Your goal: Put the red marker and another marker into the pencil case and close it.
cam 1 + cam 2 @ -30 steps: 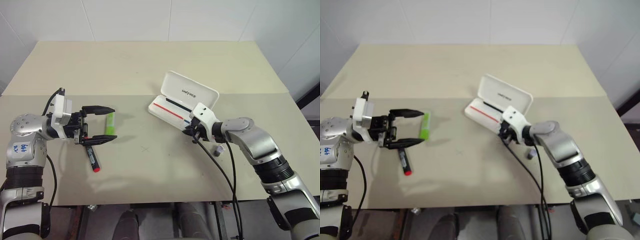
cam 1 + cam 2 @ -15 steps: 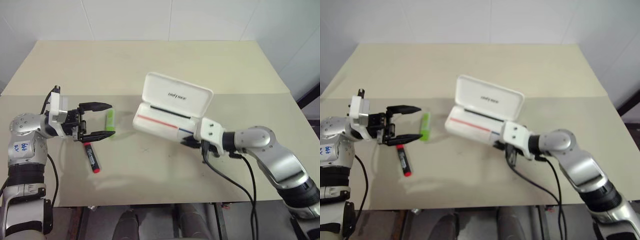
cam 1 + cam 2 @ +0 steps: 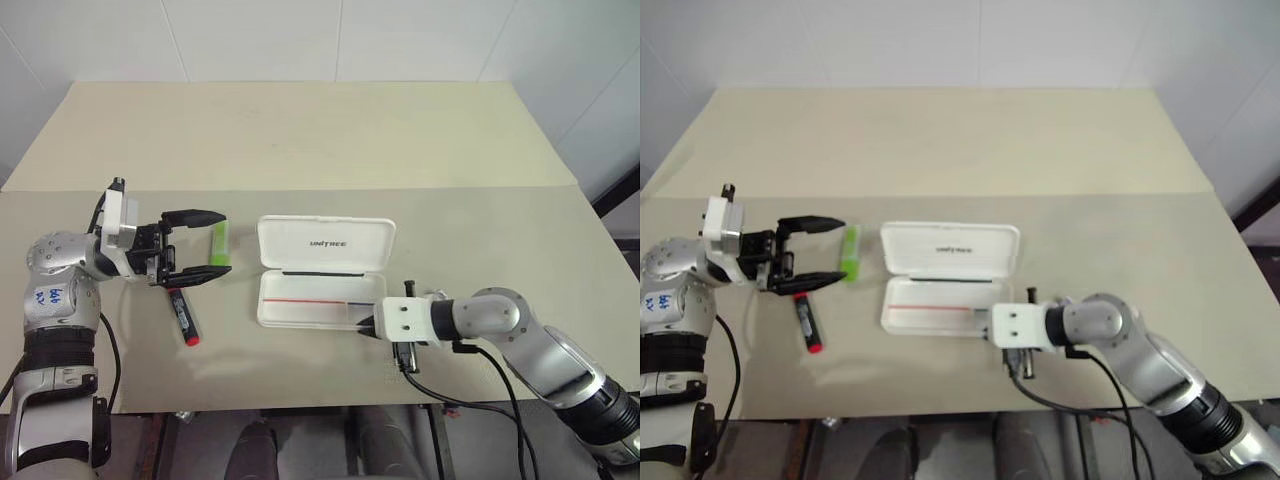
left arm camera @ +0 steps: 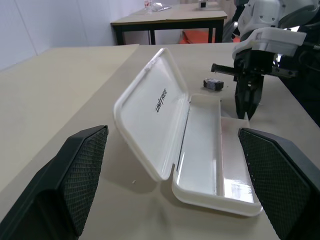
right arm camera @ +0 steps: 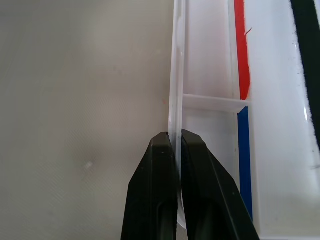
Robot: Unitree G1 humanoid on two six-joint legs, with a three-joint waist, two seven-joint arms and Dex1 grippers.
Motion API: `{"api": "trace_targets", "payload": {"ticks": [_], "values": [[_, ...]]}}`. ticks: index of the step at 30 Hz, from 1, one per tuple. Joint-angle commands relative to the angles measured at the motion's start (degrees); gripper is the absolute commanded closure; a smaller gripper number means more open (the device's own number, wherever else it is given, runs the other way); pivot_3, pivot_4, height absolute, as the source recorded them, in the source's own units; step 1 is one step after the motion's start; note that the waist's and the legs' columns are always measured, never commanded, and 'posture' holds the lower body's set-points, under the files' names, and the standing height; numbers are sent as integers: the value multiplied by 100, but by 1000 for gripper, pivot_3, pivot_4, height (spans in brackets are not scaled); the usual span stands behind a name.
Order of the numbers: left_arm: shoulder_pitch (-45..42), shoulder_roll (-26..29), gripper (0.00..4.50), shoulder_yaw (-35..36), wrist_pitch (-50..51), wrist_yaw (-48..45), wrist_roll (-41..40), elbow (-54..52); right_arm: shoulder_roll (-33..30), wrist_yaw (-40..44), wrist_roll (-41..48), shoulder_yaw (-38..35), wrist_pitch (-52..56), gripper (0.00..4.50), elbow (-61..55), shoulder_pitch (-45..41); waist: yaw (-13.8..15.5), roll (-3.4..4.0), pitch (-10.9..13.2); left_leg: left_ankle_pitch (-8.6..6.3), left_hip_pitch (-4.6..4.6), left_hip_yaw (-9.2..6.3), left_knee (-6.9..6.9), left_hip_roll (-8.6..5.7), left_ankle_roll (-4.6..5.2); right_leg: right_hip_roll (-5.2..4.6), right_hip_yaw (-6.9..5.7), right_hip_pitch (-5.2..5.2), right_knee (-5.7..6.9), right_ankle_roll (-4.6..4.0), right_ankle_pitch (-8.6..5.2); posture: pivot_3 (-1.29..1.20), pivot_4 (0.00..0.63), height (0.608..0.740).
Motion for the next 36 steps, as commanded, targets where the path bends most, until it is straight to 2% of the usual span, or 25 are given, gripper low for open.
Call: {"api": "trace_targets", "payload": {"ticks": [1,3,7,14,19,27,36], "values": [[138,99,0,134,52,210,-24,-325,85,-100,-229,-68,-226,4200,249,-49,-13,-3,-2,0,1,0,1,0,0,0,0,0,0,0,0,0,150,740],[222,105,0,144,95,333,-22,-430,94,-91,-284,-90,-333,3680,356,-57,-10,-6,-3,1,2,0,5,0,-1,0,0,2,3,-5,0,0,150,740],[383,115,0,176,249,684,-14,-714,84,-38,-240,-187,-486,2241,415,-33,1,-8,-4,4,6,0,11,0,-5,-1,1,8,2,-22,-6,0,150,740],[782,100,0,320,744,1709,-1,-1647,125,157,163,-520,-830,13,466,74,19,-9,-5,4,2,-1,4,0,-4,-1,1,7,0,-6,3,0,150,740],[1125,88,0,466,1124,2402,-1,-2243,115,385,549,-705,-881,13,370,221,8,-9,-5,3,3,-1,-3,0,-3,-1,0,5,-1,-2,5,0,150,740],[1551,3,0,631,1760,3639,154,-2858,136,577,673,-765,-1160,13,433,307,0,-10,-5,4,4,0,8,0,-4,-1,2,7,-1,-16,-3,0,150,740],[2446,-297,0,855,4041,6229,585,-4569,128,582,647,-794,-1324,13,735,394,2,-11,-4,4,4,-1,4,0,-6,-1,2,6,-1,-1,5,0,150,740]]}}
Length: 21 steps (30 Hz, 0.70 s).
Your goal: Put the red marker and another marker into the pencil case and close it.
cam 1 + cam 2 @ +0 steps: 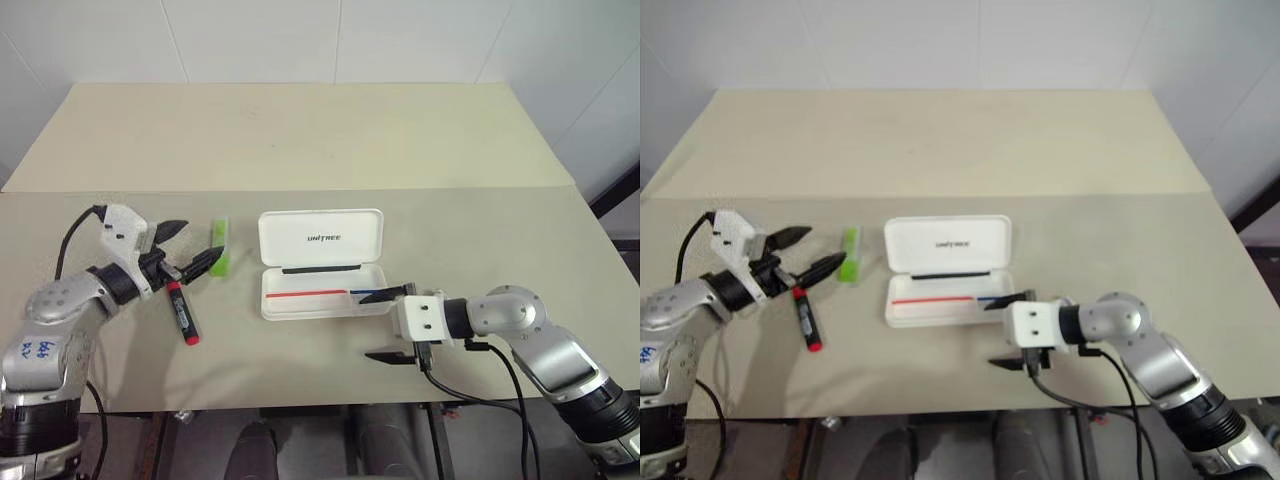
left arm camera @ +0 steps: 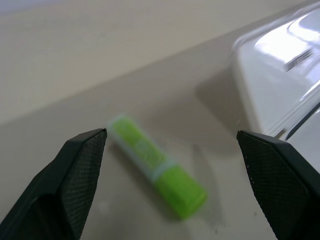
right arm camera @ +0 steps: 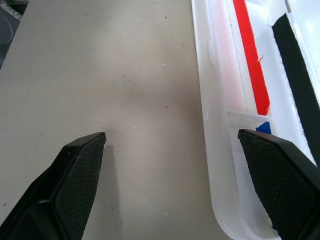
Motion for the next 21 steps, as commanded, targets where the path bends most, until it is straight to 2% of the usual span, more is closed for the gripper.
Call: {"api": "trace_targets", "payload": {"ticks": [1,10,16,21], "values": [[253,-140,0,255,1044,968,128,-901,-19,66,51,-144,-133,13,48,74,1,-1,0,0,1,0,0,0,0,-1,1,1,0,0,0,0,150,740],[656,-691,0,588,2914,2039,34,-2233,26,248,56,-99,-321,13,430,-67,4,-9,-3,4,5,0,7,-1,-6,-1,1,8,-11,-40,-13,0,150,740],[620,-768,0,561,3756,2275,143,-2309,57,334,39,-100,-386,13,579,-178,-3,-15,-7,6,4,0,14,-1,-10,-1,1,17,-31,-55,-5,0,150,740],[541,-763,0,468,3796,2251,191,-2114,60,337,18,-125,-402,13,615,-207,-5,-16,-8,7,3,0,18,-1,-13,-1,1,17,-33,-60,-3,0,150,740]]}}
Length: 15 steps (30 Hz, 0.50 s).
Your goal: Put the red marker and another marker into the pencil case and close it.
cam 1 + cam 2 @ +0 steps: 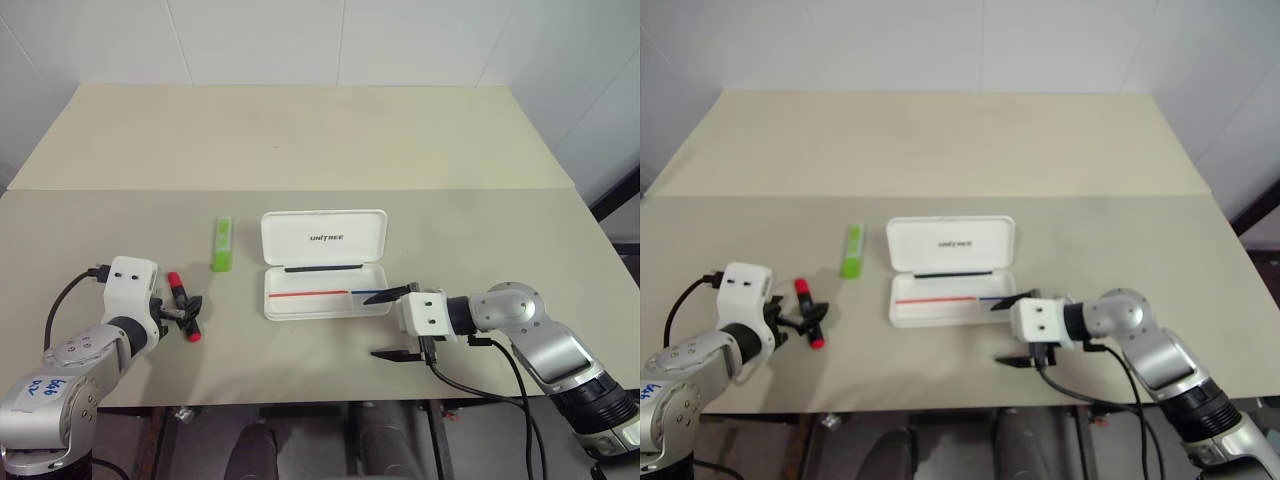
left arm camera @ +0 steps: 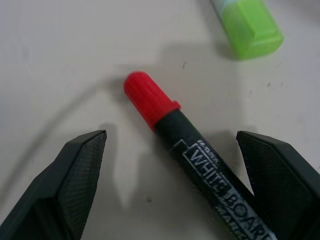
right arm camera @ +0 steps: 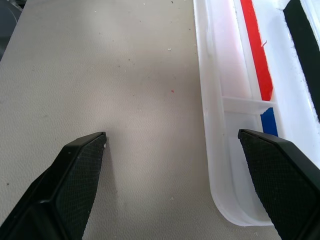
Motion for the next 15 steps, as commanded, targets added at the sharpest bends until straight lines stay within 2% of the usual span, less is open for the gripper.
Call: {"api": "trace_targets", "payload": {"ticks": [1,4,13,14,15], "values": [[-119,-18,0,-22,-45,8,114,36,1,5,-16,-118,-28,13,-7,-46,1,0,0,1,0,0,0,0,-1,0,0,0,0,-1,0,0,150,740],[-168,-66,654,-116,-224,30,196,178,28,-60,19,-170,14,0,-37,-36,1,-1,-1,1,0,0,1,0,-3,0,0,0,0,-2,1,0,150,740],[-312,-114,3712,-295,-275,-72,166,357,4,-164,185,-358,193,0,-184,69,0,-2,-2,5,0,0,7,0,-6,0,3,2,0,-8,7,0,150,740],[-329,-103,3914,-310,-327,-110,161,383,5,-175,178,-379,198,0,-189,82,2,-2,-2,6,1,0,7,0,-6,0,2,2,-1,-8,8,0,150,740],[-350,-80,3914,-325,-389,-159,150,402,7,-183,177,-400,204,0,-198,97,5,-2,-2,6,1,0,7,0,-6,0,2,3,0,-9,8,0,150,740]]}}
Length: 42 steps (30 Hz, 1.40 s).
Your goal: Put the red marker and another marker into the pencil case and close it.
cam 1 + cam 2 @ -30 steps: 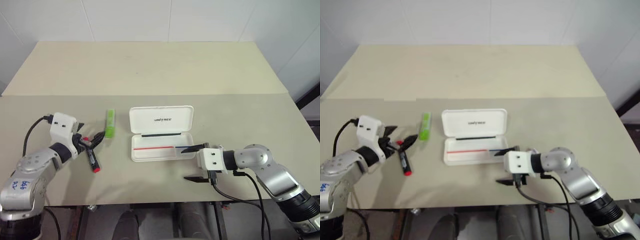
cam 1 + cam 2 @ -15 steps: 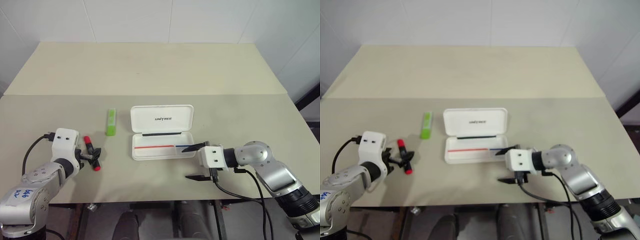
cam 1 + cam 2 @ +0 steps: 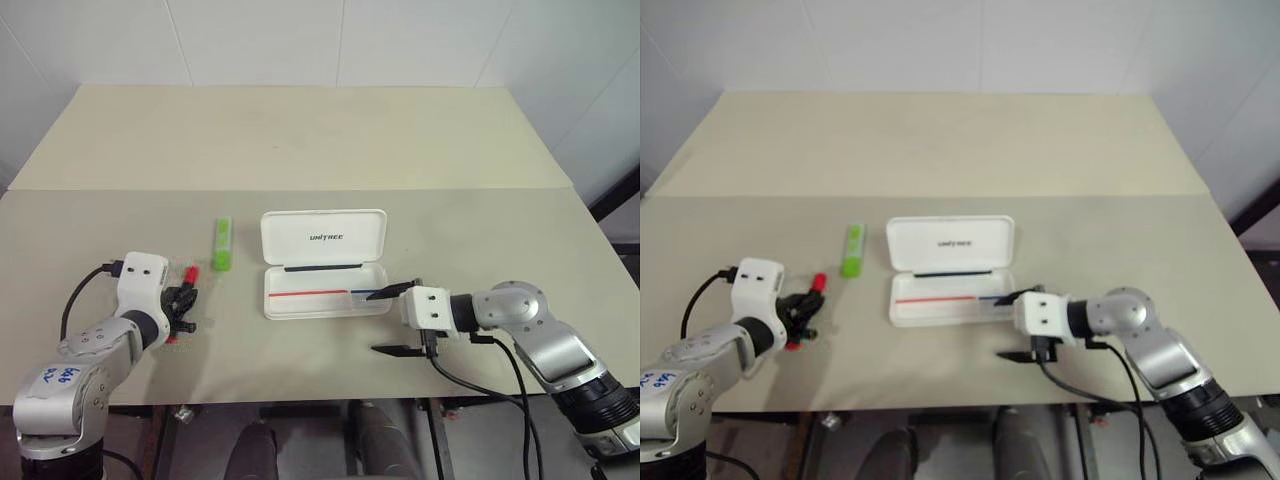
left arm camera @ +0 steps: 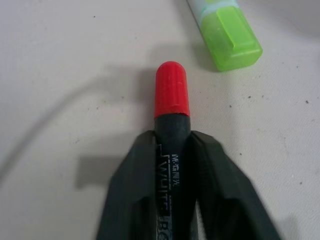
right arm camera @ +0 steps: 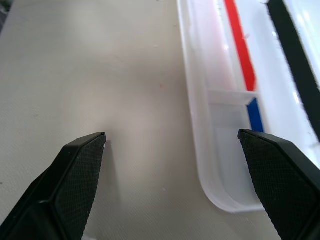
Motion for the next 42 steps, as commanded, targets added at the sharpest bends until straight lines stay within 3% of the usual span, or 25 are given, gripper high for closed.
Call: {"api": "trace_targets", "payload": {"ticks": [1,7,14,18,21,23,27,42], "values": [[-78,79,3914,-73,-276,-162,74,77,-7,-57,80,-197,-3,0,-213,53,8,0,0,1,0,0,0,0,0,0,0,0,0,-1,0,0,150,740],[-342,392,3914,-14,-1301,-1012,-166,224,-16,-81,238,-311,129,0,-292,142,-2,-8,-2,4,-6,0,4,0,0,0,0,0,-8,-3,7,0,150,740],[-1184,701,3914,304,-1418,-2042,-1203,256,2,91,710,-561,182,0,-396,265,0,-9,-1,4,-8,0,-9,0,0,0,-1,-1,-15,-2,6,0,150,740],[-1660,1110,3914,-8,-1442,-2498,-1497,215,-23,30,732,-647,179,0,-410,365,-5,-10,0,3,-8,0,-13,0,1,0,0,-1,-14,0,5,0,150,740],[-1986,1125,3914,-278,-1380,-2676,-1725,304,-12,-49,689,-684,196,0,-447,438,0,-10,0,4,-8,0,-12,0,1,0,0,-1,-14,1,5,0,150,740],[-2134,1308,3914,-821,-1298,-2901,-1616,438,-4,-125,667,-712,218,0,-475,469,-3,-10,0,4,-8,1,-11,-1,1,-1,1,-1,-14,2,6,0,150,740],[-2280,1753,3914,-2089,-2475,-4274,-1042,593,-29,-242,731,-828,292,0,-600,549,-6,-11,0,4,-8,1,-13,0,1,1,3,-2,-14,0,5,0,150,740],[-4077,786,3914,-3983,-3693,-4983,622,2784,-21,-722,1239,-1586,801,0,-1382,1139,21,-10,1,3,-12,3,-13,-1,3,3,6,-3,-18,3,3,0,150,740]]}}
